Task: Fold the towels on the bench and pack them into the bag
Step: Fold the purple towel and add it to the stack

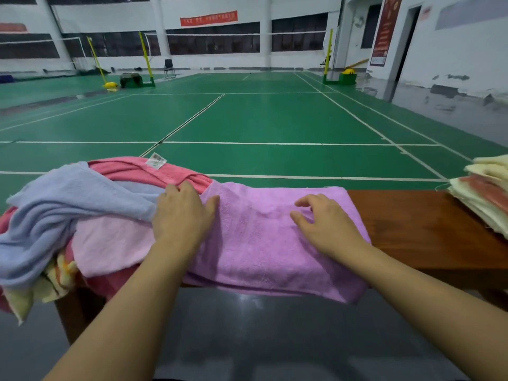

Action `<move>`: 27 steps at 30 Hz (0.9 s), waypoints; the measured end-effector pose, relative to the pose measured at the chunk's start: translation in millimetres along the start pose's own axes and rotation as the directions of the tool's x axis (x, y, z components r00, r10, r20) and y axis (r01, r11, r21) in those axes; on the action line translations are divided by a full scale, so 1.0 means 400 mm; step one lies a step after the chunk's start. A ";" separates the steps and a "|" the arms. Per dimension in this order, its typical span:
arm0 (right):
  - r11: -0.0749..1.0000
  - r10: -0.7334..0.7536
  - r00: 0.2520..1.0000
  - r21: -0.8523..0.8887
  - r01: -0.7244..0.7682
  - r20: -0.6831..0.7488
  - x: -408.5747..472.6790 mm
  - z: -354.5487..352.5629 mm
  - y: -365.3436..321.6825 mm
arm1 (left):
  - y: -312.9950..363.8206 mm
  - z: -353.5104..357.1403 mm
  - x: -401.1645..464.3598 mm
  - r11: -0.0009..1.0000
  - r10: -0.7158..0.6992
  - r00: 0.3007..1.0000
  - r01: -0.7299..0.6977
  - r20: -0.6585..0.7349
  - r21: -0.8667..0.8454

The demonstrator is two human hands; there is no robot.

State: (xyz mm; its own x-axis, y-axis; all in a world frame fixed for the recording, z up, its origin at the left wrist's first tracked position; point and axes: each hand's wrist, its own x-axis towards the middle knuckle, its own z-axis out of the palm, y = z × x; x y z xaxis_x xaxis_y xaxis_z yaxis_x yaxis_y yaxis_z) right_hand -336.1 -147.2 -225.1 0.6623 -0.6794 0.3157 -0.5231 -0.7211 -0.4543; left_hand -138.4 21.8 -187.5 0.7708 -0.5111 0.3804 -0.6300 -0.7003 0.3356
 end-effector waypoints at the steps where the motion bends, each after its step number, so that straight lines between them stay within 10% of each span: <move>1: 0.998 0.060 0.998 -0.018 -0.061 -0.013 0.002 -0.012 0.025 | 0.002 0.006 0.003 1.000 -0.002 1.000 0.002 -0.019 -0.002; 8: 0.831 0.479 0.877 -0.309 -0.462 -0.024 0.010 -0.101 0.177 | 0.036 0.013 0.031 0.998 -0.052 0.998 0.052 -0.024 -0.027; 15: 0.854 0.481 0.874 -0.259 -0.450 0.069 0.014 -0.116 0.172 | 0.053 0.038 0.055 0.994 -0.054 0.997 0.060 0.062 -0.092; 21: 0.898 0.411 0.912 0.166 -0.407 0.016 0.003 -0.148 0.151 | 0.062 0.022 0.054 0.889 -0.009 0.999 0.023 0.032 -0.457; 27: 0.657 0.532 0.845 0.656 -0.371 -0.055 -0.003 -0.146 0.178 | 0.072 0.009 0.043 0.732 -0.027 0.999 0.045 0.037 -0.679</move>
State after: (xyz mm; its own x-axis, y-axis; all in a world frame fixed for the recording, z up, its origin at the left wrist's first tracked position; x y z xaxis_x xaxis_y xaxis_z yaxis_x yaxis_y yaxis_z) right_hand -405.4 -205.8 -209.3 0.2515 -0.9653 0.0707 -0.2378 -0.1324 -0.9623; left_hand -142.9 -9.1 -174.3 0.7903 -0.5102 0.3392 -0.4914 -0.1973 0.8483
